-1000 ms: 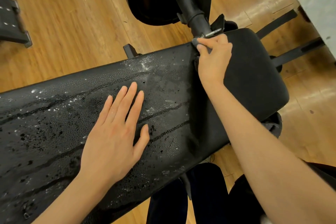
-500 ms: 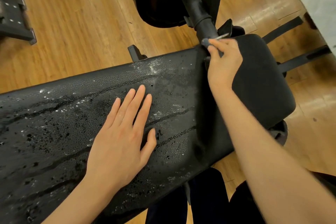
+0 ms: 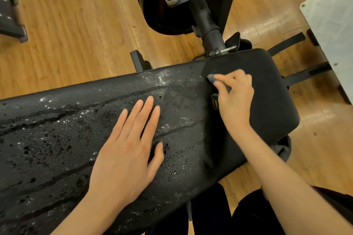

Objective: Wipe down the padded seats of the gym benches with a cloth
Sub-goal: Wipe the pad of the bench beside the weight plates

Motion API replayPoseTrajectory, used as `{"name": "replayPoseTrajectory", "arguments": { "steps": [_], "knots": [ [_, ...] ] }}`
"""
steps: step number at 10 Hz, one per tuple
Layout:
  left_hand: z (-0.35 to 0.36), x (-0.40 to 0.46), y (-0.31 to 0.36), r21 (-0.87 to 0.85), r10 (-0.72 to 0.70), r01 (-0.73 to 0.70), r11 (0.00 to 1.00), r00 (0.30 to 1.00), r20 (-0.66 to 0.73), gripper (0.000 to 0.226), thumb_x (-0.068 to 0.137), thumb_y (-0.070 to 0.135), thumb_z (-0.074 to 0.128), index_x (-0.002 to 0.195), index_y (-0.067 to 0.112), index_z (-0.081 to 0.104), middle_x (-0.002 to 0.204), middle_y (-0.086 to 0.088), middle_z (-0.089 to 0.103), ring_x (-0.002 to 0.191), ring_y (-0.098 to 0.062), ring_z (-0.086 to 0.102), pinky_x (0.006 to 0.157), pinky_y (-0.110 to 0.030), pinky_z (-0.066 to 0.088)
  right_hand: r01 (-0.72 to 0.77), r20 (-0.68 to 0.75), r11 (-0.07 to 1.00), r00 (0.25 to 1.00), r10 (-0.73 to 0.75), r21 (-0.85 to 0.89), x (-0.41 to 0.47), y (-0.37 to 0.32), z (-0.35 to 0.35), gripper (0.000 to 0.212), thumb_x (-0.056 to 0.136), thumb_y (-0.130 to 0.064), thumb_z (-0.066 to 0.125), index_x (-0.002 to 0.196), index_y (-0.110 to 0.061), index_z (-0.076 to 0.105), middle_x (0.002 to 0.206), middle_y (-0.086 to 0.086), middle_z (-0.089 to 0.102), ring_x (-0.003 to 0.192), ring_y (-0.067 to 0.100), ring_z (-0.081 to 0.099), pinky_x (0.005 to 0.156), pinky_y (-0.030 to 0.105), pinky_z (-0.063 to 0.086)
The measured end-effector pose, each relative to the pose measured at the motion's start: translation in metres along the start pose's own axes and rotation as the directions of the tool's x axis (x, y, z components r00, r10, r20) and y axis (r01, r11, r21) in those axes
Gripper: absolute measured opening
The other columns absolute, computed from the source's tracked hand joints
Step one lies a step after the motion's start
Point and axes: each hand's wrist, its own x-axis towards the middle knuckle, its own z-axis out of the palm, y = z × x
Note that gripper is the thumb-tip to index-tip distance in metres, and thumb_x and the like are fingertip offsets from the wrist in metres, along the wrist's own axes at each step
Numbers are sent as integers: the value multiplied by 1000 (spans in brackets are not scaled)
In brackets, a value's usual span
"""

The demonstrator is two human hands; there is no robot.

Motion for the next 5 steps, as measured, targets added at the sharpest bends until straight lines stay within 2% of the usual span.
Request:
{"name": "replayPoseTrajectory", "arguments": {
  "steps": [1, 2, 3, 4, 5],
  "knots": [
    [0, 0, 1, 5, 0, 0, 1000, 1000, 3, 70, 98, 44, 32, 156, 6, 26, 166, -11, 17, 154, -26, 16, 122, -45, 17, -96, -28, 993, 995, 95, -75, 48, 8, 12, 19, 94, -8, 62, 110, -7, 73, 99, 10, 54, 100, 26, 45, 83, 22, 39],
    [0, 1, 0, 15, 5, -5, 1000, 1000, -3, 69, 98, 44, 32, 156, 6, 27, 166, -11, 18, 153, -26, 17, 122, -45, 17, -103, -47, 993, 994, 100, -56, 30, 2, 13, 17, 93, -7, 63, 107, -6, 71, 97, 9, 53, 97, 21, 43, 83, 27, 41],
    [0, -1, 1, 0, 1, -1, 1000, 1000, -4, 69, 98, 44, 31, 156, 6, 27, 165, -11, 19, 153, -26, 18, 122, -46, 17, 40, 19, 999, 999, -39, -7, -5, 1, 2, 16, 91, -5, 66, 105, -7, 73, 92, 8, 53, 92, 20, 43, 77, 17, 39],
    [0, 0, 1, 16, -1, 1, 1000, 1000, 0, 69, 98, 44, 31, 155, 5, 28, 165, -11, 20, 153, -27, 19, 121, -45, 18, -34, -28, 999, 999, 33, -20, 40, 7, 14, 17, 92, -6, 64, 106, -8, 73, 97, 12, 53, 99, 26, 45, 81, 18, 36],
    [-1, 0, 1, 21, 1, 0, 1000, 1000, -13, 69, 98, 43, 31, 155, 6, 29, 165, -11, 21, 153, -26, 19, 122, -45, 17, -179, -88, 983, 979, 182, 45, 54, 1, 23, 17, 93, -7, 64, 108, -7, 72, 101, 10, 52, 102, 24, 44, 82, 17, 34]
  ]
}}
